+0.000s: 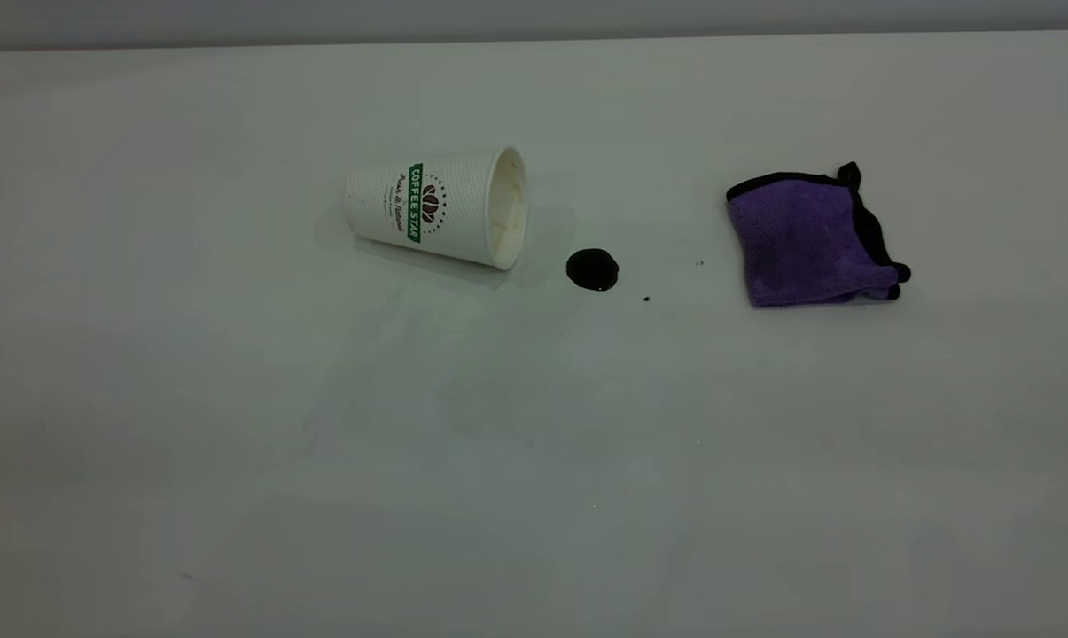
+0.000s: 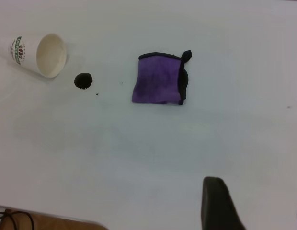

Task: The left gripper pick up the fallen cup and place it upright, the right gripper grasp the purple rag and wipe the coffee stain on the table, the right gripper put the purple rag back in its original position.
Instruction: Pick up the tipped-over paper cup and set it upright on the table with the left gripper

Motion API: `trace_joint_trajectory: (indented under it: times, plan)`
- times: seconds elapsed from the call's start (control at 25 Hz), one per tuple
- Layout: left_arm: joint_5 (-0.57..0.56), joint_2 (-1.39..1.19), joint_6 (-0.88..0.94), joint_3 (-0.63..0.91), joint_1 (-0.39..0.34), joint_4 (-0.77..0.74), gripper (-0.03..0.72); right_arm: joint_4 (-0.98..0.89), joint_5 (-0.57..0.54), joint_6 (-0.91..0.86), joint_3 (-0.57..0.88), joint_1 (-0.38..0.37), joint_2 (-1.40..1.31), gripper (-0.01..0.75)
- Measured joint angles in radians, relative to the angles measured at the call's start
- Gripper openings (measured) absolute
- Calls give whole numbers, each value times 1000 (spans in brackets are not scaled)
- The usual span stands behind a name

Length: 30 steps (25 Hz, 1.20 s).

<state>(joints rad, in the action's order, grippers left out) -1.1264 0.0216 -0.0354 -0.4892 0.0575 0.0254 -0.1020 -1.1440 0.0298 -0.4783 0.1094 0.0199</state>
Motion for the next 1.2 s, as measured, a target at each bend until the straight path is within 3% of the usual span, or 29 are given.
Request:
trace_joint_trajectory:
  times: [0.84,1.04,1.2]
  plan:
    - [4,0,0,-3,0,-13,489,0,0,0,0,0,0,438]
    - [63,-79,0,-42,0,-16,570,0,0,0,0,0,0,438]
    - [192,-254,-3,-74,0,-15,603,0,0,1,0,0,0,438]
